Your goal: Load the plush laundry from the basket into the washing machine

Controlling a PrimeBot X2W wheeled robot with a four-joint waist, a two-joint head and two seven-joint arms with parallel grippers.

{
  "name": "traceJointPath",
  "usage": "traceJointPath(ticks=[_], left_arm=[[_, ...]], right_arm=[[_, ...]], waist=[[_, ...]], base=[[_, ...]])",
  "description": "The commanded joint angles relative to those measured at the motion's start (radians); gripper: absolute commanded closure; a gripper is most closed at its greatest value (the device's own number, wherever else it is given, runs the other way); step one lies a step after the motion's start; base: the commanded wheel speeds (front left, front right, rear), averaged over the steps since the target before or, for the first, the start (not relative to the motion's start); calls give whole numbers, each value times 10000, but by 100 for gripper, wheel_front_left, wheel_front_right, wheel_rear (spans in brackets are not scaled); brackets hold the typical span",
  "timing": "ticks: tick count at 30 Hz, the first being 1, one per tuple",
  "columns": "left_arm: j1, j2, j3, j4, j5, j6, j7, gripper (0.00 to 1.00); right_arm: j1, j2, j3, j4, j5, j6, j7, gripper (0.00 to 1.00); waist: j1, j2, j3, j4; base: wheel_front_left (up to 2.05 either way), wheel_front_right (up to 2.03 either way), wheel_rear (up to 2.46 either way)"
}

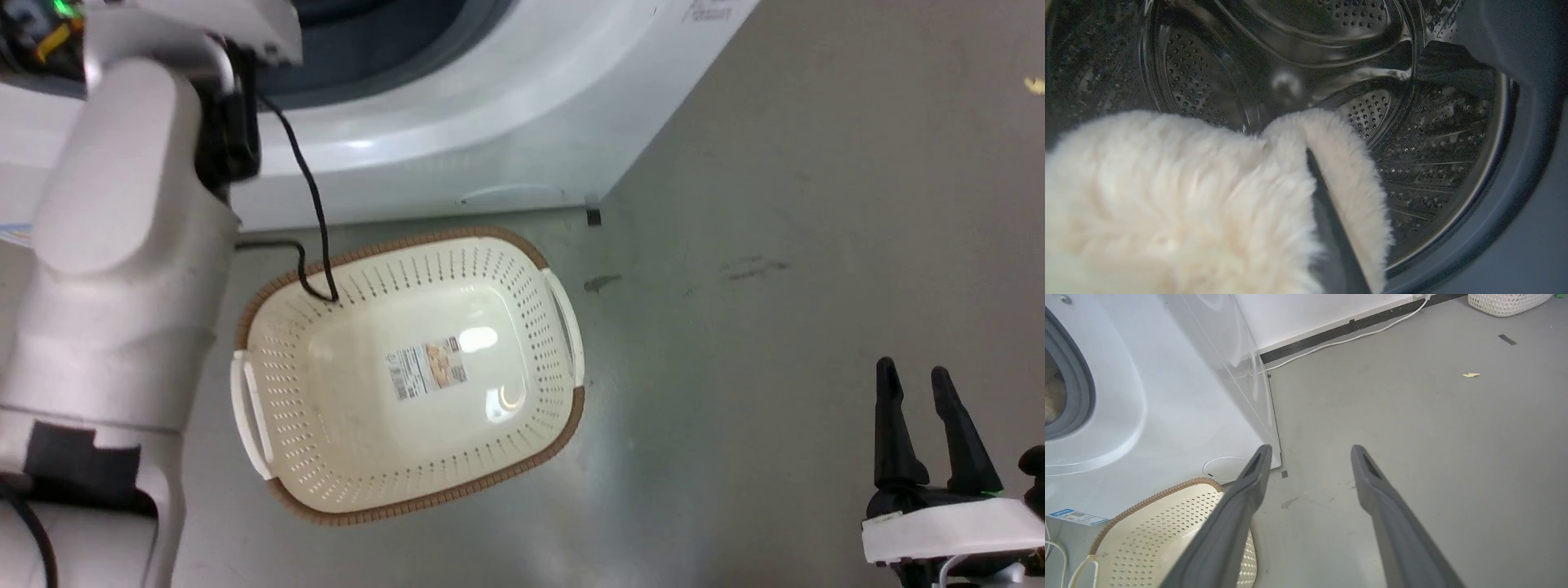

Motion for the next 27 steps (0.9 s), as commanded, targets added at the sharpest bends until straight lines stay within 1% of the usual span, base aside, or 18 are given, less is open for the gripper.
traceJointPath(ticks=[1, 7, 14, 18, 27], left_arm=[[-373, 52, 13, -17, 130, -57, -116, 100], [-1347, 119, 44, 200, 297, -168, -158, 100], [-2471, 392, 27, 494, 546, -312, -172, 100], [-2998, 578, -43, 703, 696, -394, -165, 100], [-3834, 717, -22, 1201, 734, -497, -174, 100]], right_arm=[[-199, -18, 18, -84, -31, 8, -57, 0], [-301, -18, 30, -266, -49, 8, -54, 0], [-350, -18, 32, -346, 17, 8, -102, 0], [-357, -18, 53, -396, 52, 8, -142, 0], [-205, -18, -44, -684, 179, 8, -216, 0]], waist=[[-2, 0, 414, -115], [-2, 0, 1059, -261], [-2, 0, 1656, -574], [-2, 0, 1968, -786], [-2, 0, 2527, -1071]], base=[[0, 0, 0], [0, 0, 0], [0, 0, 0], [0, 0, 0], [0, 0, 0]])
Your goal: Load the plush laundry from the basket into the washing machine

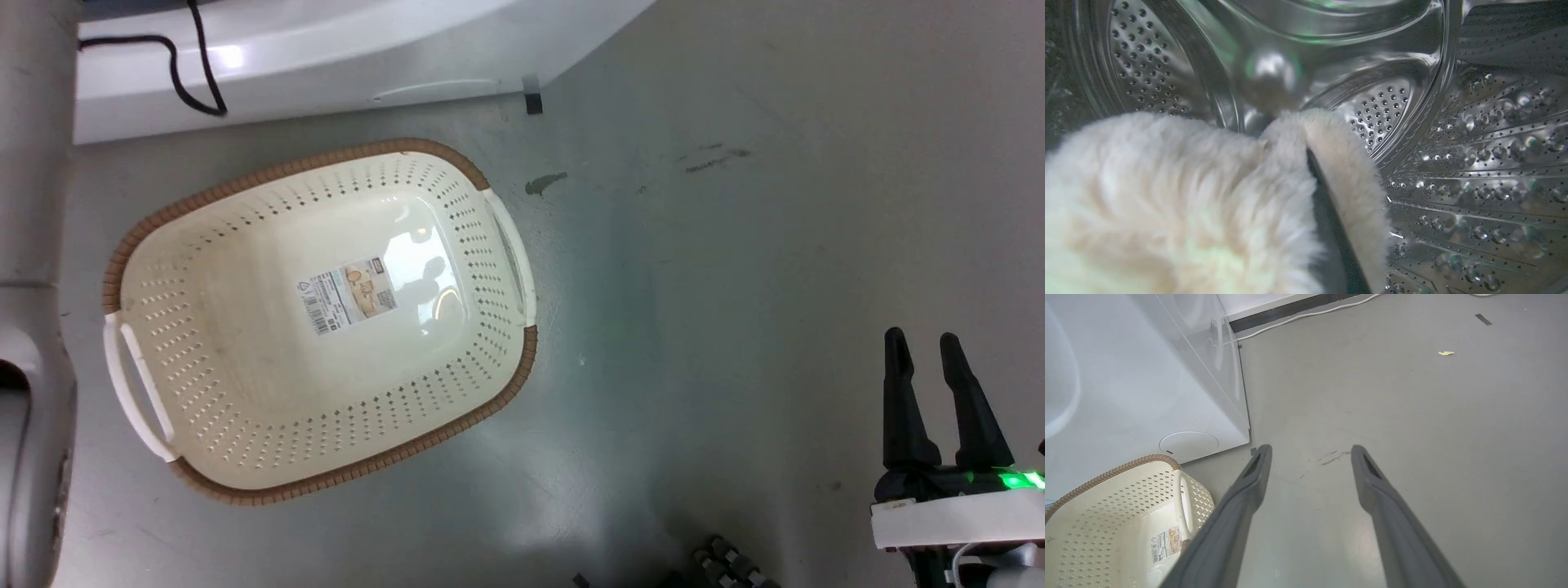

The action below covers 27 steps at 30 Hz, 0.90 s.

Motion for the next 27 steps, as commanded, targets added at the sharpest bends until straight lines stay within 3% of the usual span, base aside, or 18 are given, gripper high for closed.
traceJointPath(ticks=[1, 10, 11, 12, 14, 22, 27], left_arm=[[-366, 69, 6, 35, 62, -50, -123, 100], [-857, 17, 76, 937, -129, 1, 201, 100], [-951, -25, 83, 1183, -188, 26, 351, 79], [-951, -25, 83, 1183, -188, 26, 351, 79], [-1027, -57, 60, 1413, -229, 7, 481, 0], [-1294, -221, 42, 1973, -407, -117, 417, 0], [-1262, -410, -88, 2212, -452, -420, 198, 0]], right_arm=[[-28, -18, 1, -95, 70, 6, -81, 0], [39, -18, 13, -229, 149, 6, -121, 0], [50, -18, -13, -237, 166, 6, -129, 0], [50, -18, -13, -237, 166, 6, -129, 0], [70, -18, -38, -240, 176, 6, -136, 0], [77, -18, -180, -269, 156, 6, -137, 0], [-44, -18, -287, -401, 1, 6, -39, 0]], waist=[[-1, -1, 157, -108], [-1, -1, 420, -211], [-1, -1, 462, -205], [-1, -1, 462, -205], [-1, -1, 484, -194], [-1, -1, 542, -60], [-1, -1, 393, 182]], base=[[0, 0, 0], [0, 0, 0], [0, 0, 0], [0, 0, 0], [0, 0, 0], [0, 0, 0], [0, 0, 0]])
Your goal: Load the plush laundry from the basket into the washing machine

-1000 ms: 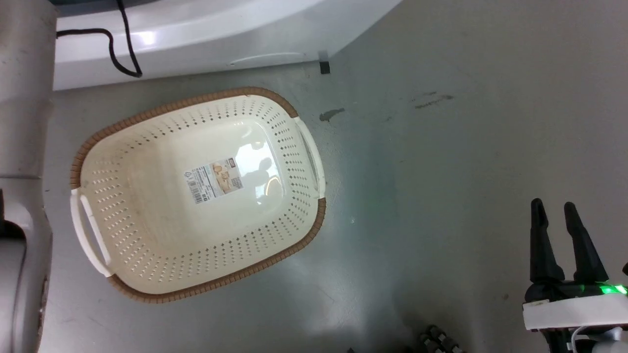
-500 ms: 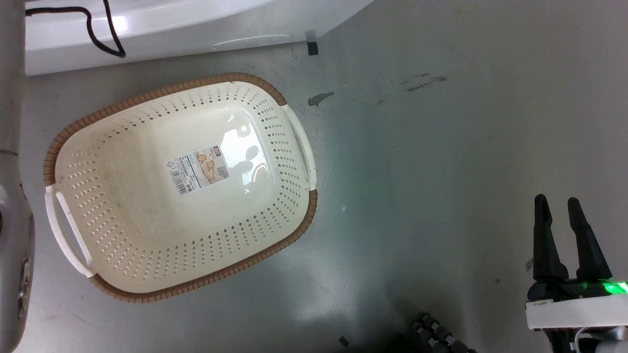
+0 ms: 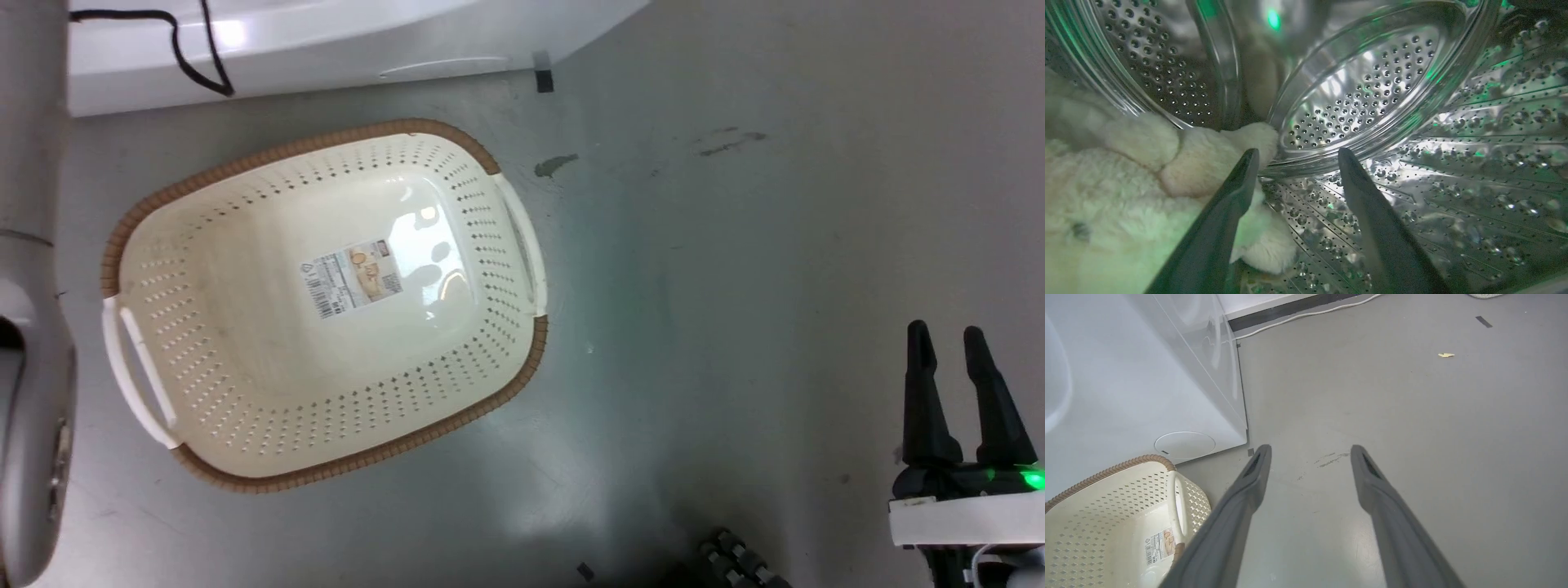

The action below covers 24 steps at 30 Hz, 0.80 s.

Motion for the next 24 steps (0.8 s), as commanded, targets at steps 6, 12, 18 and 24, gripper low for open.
traceJointPath(ticks=[6, 12, 18, 24], left_arm=[[298, -301, -378, 53, 172, -287, -273, 0], [1192, -564, -366, -315, 158, -316, -366, 0], [2419, -716, 37, -1484, 113, -130, -372, 0], [3717, -924, 215, -2242, 141, -64, -373, 0]], right_arm=[[-236, -18, -189, -276, -258, 6, 200, 0], [-290, -18, -337, -405, -400, 6, 386, 0], [-284, -18, -425, -523, -574, 6, 621, 0], [-174, -18, -508, -554, -730, 6, 849, 0]], waist=[[0, 0, -378, 457], [0, 0, -930, 888], [0, 0, -1551, 1329], [0, 0, -2300, 1671]], base=[[0, 0, 0], [0, 0, 0], [0, 0, 0], [0, 0, 0]])
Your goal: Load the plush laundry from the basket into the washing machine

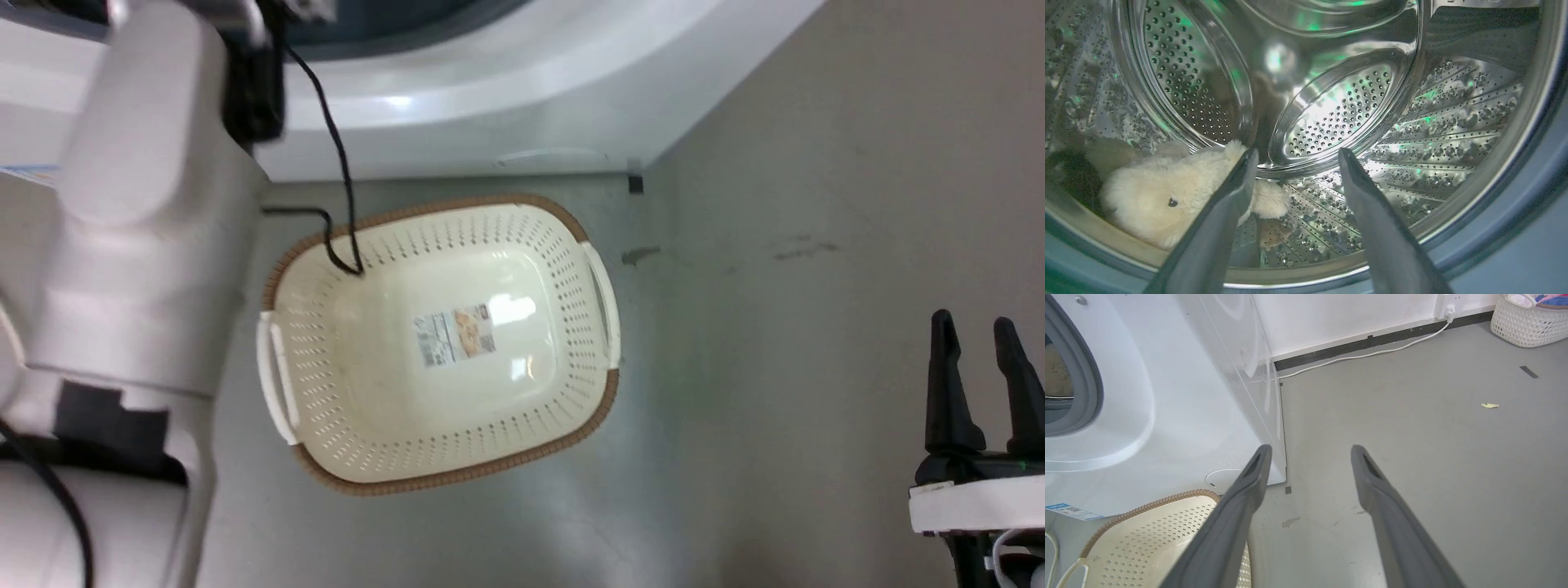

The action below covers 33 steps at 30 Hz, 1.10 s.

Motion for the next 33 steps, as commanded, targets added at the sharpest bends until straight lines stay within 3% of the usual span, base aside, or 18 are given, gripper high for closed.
traceJointPath(ticks=[1, 14, 23, 33], left_arm=[[310, -66, 39, -136, 3, 33, -53, 0], [3447, -519, 255, -1117, 34, 212, -54, 0], [5696, -438, 523, -1817, -22, 262, -54, 0], [8070, -264, 805, -3149, -268, 124, -55, 0]], right_arm=[[-52, -18, -20, -50, -76, 6, 48, 0], [451, -18, 15, 80, -316, 6, 486, 0], [793, -18, 204, 370, -425, 6, 540, 0], [1336, -18, 616, 385, -1343, 6, 434, 0]], waist=[[2, -1, -385, 238], [2, -1, -2379, 594], [2, -1, -3722, 690], [2, -1, -5105, 775]], base=[[0, 0, 0], [0, 0, 0], [0, 0, 0], [0, 0, 0]])
